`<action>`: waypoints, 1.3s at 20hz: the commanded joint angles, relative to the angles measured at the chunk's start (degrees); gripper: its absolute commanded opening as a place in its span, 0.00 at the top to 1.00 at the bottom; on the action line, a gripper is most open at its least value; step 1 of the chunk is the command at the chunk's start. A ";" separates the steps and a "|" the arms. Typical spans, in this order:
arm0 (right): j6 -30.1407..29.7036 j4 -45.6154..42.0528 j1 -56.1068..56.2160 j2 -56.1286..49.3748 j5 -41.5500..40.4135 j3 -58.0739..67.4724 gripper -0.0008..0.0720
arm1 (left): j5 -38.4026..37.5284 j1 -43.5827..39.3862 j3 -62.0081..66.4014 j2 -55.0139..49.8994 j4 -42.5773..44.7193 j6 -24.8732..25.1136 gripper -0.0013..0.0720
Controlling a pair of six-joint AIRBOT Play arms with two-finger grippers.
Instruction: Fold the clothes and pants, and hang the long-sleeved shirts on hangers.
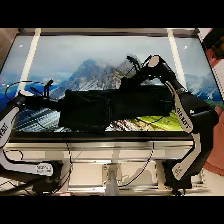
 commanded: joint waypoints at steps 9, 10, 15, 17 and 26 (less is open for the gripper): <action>-3.72 -1.77 2.34 0.17 1.75 -5.92 0.23 | -3.69 -0.48 1.18 -0.61 -10.25 1.29 0.77; -4.11 -1.70 3.10 0.17 1.22 -7.52 0.23 | -3.69 -0.48 1.18 -0.61 -10.25 1.29 0.77; -7.98 4.33 6.75 0.15 -5.64 -13.86 0.23 | -3.69 -0.48 1.18 -0.61 -10.25 1.27 0.32; -7.93 4.96 8.11 -0.07 -9.01 -14.01 0.23 | -3.69 -0.48 1.18 -0.61 -10.25 1.27 0.29; -8.50 10.49 11.28 -0.22 -16.31 -13.99 0.29 | -3.69 -0.50 1.18 -0.61 -10.25 1.25 0.29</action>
